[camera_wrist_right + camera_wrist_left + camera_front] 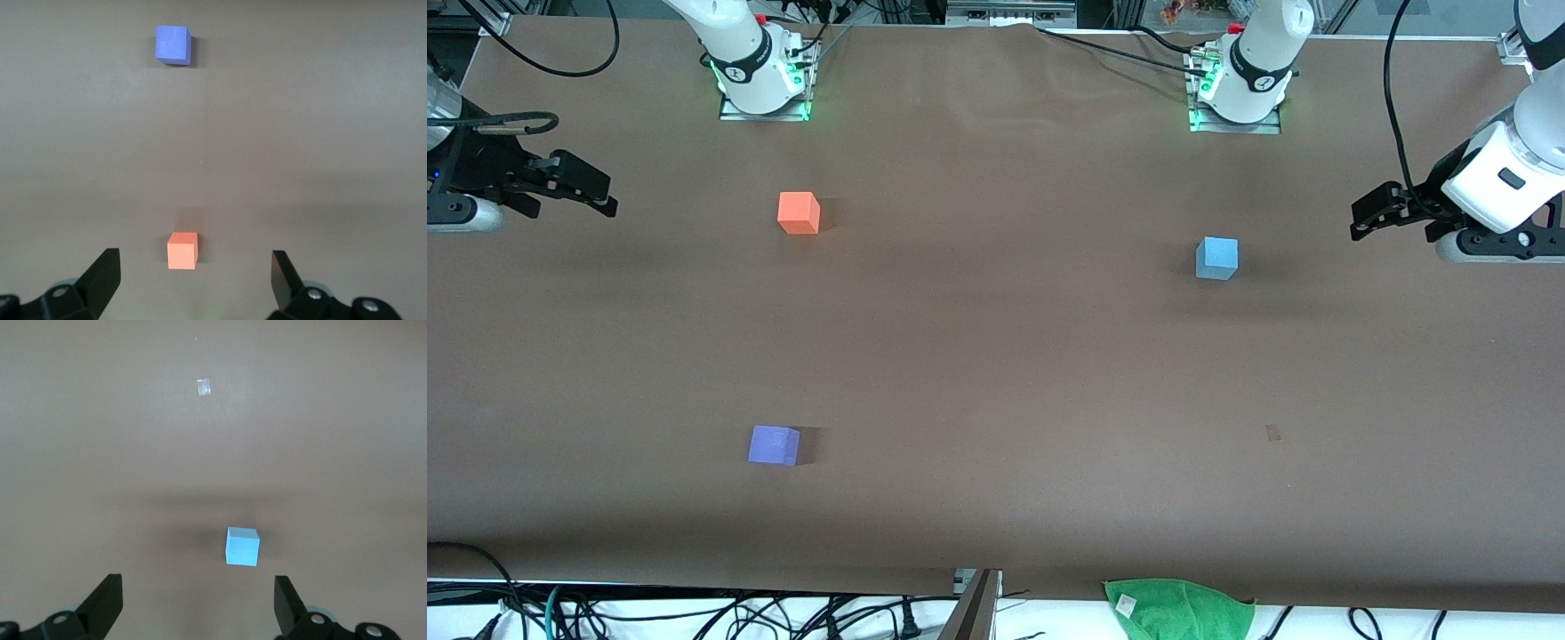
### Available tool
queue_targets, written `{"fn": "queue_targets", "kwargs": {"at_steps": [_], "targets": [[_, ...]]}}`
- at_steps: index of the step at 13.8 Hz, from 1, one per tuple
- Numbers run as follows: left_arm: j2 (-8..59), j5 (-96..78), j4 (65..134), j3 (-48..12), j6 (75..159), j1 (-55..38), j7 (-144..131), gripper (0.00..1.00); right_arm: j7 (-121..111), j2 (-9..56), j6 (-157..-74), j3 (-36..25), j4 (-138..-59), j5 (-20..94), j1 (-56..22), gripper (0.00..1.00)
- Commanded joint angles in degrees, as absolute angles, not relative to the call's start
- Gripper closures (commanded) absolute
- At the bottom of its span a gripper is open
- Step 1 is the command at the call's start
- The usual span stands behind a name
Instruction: Place blue block between orange and purple blocks
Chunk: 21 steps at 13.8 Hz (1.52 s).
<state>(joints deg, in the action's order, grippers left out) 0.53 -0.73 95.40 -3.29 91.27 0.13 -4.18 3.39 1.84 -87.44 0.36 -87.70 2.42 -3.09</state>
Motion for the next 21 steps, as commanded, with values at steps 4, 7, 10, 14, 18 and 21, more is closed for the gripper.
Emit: {"fn": "queue_targets", "kwargs": {"at_steps": [4,7,10,14,18,21], "targets": [[1.3,-1.5,93.6,-3.0,89.3,0.4,-2.5,0.0,2.3,1.8,-86.5,0.4,-86.8,2.0,-2.7,0.0],[1.3,-1.5,93.6,-3.1,89.2,0.4,-2.6,0.0,2.3,1.8,-86.5,0.4,-86.8,2.0,-2.6,0.0],[1.3,-1.5,93.6,-3.1,86.8,0.4,-2.5,0.0,2.3,1.8,-86.5,0.4,-86.8,2.0,-2.6,0.0],[1.9,-1.9,94.7,-3.1,79.2,-0.1,-3.0,0.0,2.3,1.8,-86.5,0.4,-86.8,2.0,-2.6,0.0],[7.9,-3.2,98.8,-3.2,84.0,-0.4,-3.6,0.0,2.3,1.8,-86.5,0.4,-86.8,2.0,-2.6,0.0],[7.7,-3.3,109.3,-4.7,97.7,-0.4,-6.1,0.0,2.3,1.8,-86.5,0.4,-86.8,2.0,-2.6,0.0]]}}
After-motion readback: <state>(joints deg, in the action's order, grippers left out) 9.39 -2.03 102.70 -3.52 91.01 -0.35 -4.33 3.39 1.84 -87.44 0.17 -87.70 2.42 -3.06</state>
